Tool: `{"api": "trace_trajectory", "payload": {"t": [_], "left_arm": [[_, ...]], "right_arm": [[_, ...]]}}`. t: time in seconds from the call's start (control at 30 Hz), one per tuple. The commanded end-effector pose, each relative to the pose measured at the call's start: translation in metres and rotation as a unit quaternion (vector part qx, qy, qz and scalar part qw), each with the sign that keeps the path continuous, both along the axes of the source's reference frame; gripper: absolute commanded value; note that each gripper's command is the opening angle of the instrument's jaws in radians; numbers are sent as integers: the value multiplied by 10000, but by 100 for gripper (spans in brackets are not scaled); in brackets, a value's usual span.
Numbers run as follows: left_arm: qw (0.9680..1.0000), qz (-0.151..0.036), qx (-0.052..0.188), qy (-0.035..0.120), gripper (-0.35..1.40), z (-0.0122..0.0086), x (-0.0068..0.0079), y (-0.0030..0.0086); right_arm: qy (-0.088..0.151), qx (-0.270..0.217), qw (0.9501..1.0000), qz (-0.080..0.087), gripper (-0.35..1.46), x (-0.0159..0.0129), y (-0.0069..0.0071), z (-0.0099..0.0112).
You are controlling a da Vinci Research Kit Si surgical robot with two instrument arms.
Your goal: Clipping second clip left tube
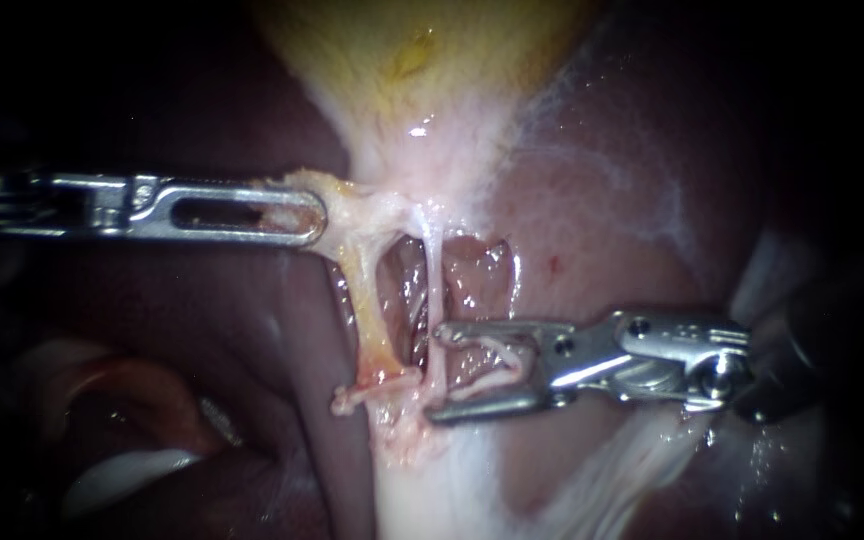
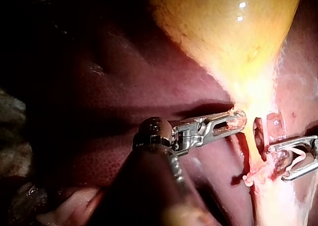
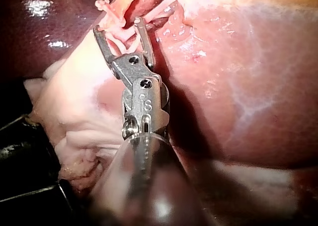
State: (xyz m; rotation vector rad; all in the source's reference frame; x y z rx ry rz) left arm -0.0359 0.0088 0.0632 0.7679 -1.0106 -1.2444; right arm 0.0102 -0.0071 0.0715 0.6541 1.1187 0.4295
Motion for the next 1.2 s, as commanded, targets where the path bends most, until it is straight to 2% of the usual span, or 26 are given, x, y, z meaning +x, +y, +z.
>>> {"api": "trace_trajectory", "payload": {"t": [0.03,0.3,0.47,0.63,0.8,0.93,1.2], "left_arm": [[10000,-2,0,1,-35,-1,0,0],[10000,-4,0,2,-35,-2,-1,0],[10000,-6,1,3,-35,-2,-1,0],[10000,-7,1,3,-35,-2,-1,0],[10000,-7,1,4,-35,-2,-1,0],[10000,-7,1,4,-35,-2,-2,0],[10000,-8,1,4,-35,-2,-2,0]], "right_arm": [[-6,44,10000,0,48,4,0,5],[-66,132,9999,-27,48,26,-4,34],[-72,155,9998,-52,48,34,-3,42],[-35,297,9994,-149,48,42,-2,42],[235,552,9980,-176,46,51,-2,40],[354,667,9970,-196,45,59,0,39],[545,1017,9933,-110,45,77,5,42]]}}
